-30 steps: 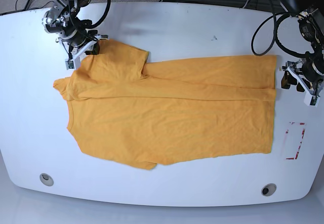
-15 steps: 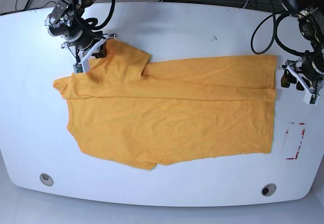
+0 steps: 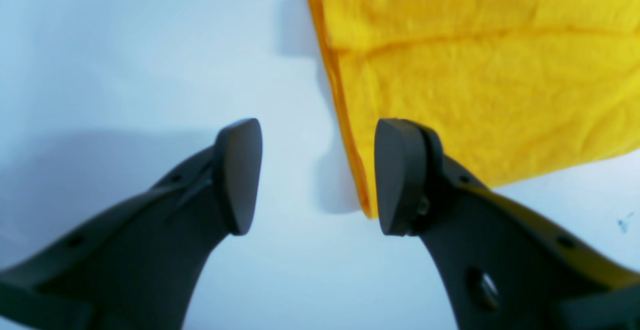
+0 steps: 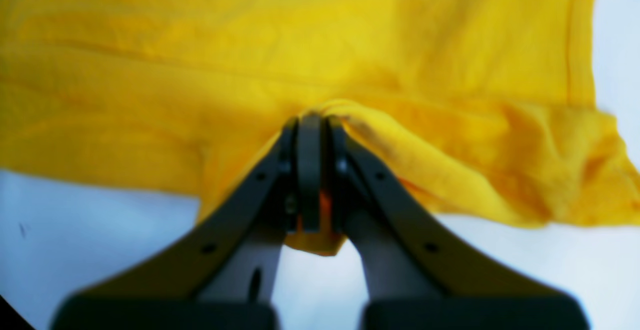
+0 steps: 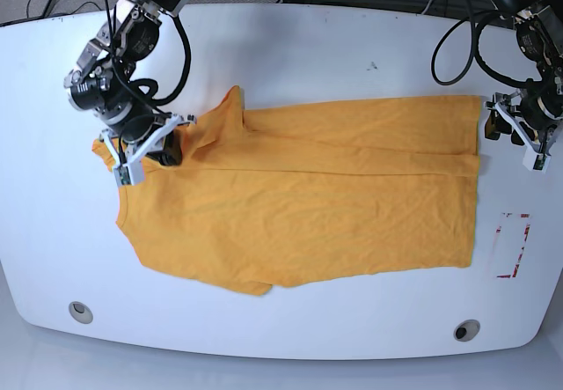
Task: Layout the t-shirt on the table in an organized manner, then fold the t-shirt properly
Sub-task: 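Release the shirt with the right gripper and press the sleeve flat, then grasp the shirt's collar-side corners with both grippers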
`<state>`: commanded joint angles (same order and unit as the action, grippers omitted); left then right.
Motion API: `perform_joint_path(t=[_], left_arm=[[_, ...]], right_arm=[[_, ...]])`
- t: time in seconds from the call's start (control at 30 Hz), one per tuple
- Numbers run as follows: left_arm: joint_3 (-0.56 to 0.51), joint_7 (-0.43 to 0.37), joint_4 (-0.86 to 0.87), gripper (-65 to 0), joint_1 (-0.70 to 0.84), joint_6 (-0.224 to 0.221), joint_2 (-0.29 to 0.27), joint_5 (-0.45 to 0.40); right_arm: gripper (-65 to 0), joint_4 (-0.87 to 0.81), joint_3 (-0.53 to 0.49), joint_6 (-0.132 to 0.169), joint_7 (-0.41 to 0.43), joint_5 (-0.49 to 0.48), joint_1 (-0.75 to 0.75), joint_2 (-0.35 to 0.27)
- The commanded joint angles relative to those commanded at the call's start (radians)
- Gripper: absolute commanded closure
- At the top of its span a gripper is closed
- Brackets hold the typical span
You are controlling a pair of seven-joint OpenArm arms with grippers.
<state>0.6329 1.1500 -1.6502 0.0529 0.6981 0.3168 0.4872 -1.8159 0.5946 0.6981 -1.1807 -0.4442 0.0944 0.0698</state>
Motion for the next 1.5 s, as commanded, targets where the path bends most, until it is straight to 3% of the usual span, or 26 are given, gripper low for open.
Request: perform_joint_path(t=[0.27,0.97,1.03,1.1,1.27,1.37,1.5], left_arm=[[-0.006,-0.002,0.0,-33.9,0.017,0.0,-0.002,0.0],[-0.006,-0.002,0.0,-33.9,0.018,0.0,-0.018,-0.002],[-0.006,-0.002,0.0,-33.9,0.018,0.0,-0.018,-0.002],[-0.015,-0.002,0.0,-33.9,0.018,0.0,-0.018,-0.002],[-0.054,-0.002,-0.003,-33.9,0.018,0.0,-0.018,0.0],[-0.071,-0.002,-0.006,-33.9,0.018,0.0,-0.018,0.0],[-0.086,-0.003,-0.028,-33.9,0.017,0.0,-0.018,0.0]], right_arm=[[-0.6,0.167,0.0,0.0,0.011,0.0,0.123,-0.023],[-2.7,0.437,-0.002,0.0,0.14,0.002,0.311,-0.1],[-9.2,0.45,-0.002,0.0,0.143,0.002,0.319,-0.114],[-24.3,0.459,-0.002,0.0,0.143,0.014,0.338,-0.12],[-51.5,0.439,-0.002,0.0,0.143,0.063,0.354,-0.135],[-60.6,0.381,-0.002,0.0,0.143,0.078,0.336,-0.164],[-61.2,0.281,-0.002,0.0,0.141,0.078,0.264,-0.216]])
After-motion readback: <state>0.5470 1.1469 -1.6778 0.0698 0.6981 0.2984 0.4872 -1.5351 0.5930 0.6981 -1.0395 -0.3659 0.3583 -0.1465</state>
